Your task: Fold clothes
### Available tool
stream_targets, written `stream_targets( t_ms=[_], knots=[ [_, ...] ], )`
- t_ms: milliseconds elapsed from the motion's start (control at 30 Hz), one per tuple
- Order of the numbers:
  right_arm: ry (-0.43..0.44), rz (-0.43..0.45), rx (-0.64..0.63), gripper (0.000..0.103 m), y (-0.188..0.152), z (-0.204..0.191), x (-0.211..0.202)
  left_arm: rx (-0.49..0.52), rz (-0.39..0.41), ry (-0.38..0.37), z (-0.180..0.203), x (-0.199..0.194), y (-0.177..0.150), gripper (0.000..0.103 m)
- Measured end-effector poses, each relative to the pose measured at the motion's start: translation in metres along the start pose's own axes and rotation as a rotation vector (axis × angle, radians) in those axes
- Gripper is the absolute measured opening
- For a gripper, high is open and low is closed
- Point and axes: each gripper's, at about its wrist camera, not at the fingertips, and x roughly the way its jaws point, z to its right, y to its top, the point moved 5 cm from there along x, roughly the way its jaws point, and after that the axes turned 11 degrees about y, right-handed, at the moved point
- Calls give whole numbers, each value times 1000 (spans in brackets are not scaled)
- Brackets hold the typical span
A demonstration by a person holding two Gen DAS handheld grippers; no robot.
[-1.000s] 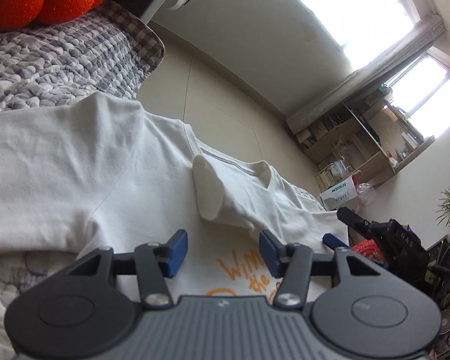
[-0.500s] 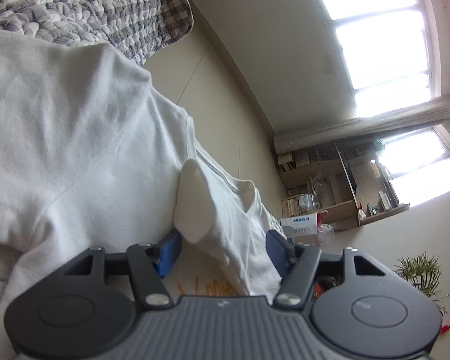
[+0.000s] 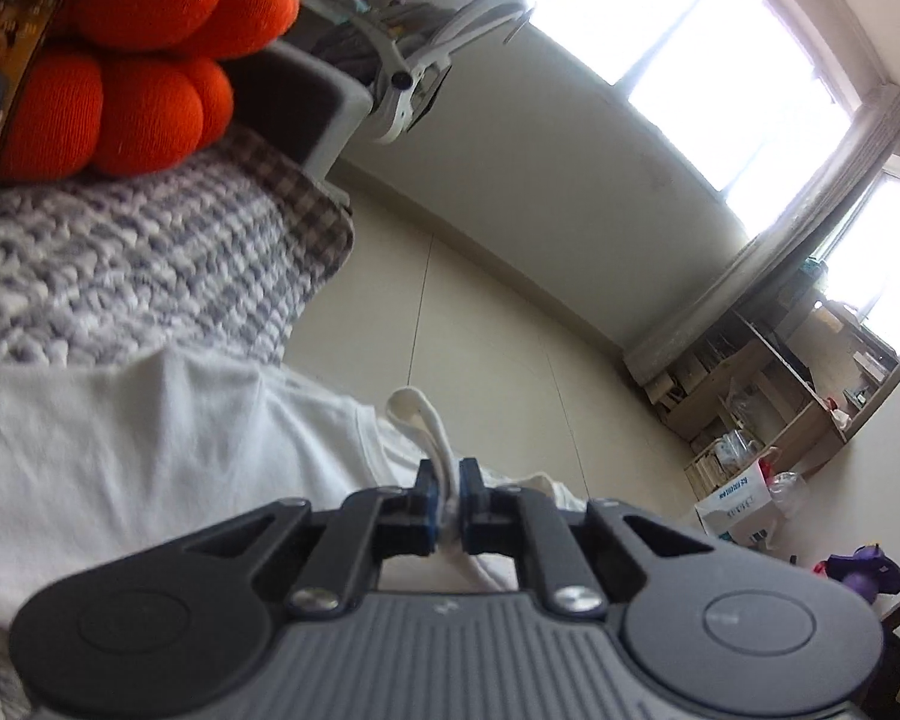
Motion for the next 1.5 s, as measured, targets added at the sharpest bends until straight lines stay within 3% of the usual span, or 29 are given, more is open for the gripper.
stream_targets(
  t_ms=[133,367,533,700,867,967,1100,1133,1300,1333,1400,1500],
  knots=[
    [-53,38,-25,72,6,6,-3,68,97,34,-14,-24,14,7],
    [-58,25,-14,72,4,12,4,162,210,133,-43,-44,24,7],
    [-69,-6,-32,72,0,14,11,156,220,180,-65,-44,22,7],
    [-97,-37,-59,72,-4,19,22,161,190,208,-79,-40,11,7],
    [-141,-76,-218,52,-3,14,47,146,108,227,-98,-26,-9,7],
    [-151,-104,-247,51,-8,19,59,125,67,210,-107,-23,-15,9],
    [-125,-120,-200,51,-8,28,52,81,52,165,-113,-27,-10,38],
    [-110,-122,-168,53,-7,30,48,74,49,160,-113,-28,-8,40],
    [-55,-167,28,54,5,36,25,49,3,165,-116,-16,1,37],
    [-52,-184,54,54,9,36,23,44,-10,175,-117,-13,2,32],
    [-49,-206,43,54,16,32,26,23,-30,185,-120,-7,4,24],
    [-34,-210,17,54,22,33,41,-34,-47,183,-126,-2,4,21]
  ],
)
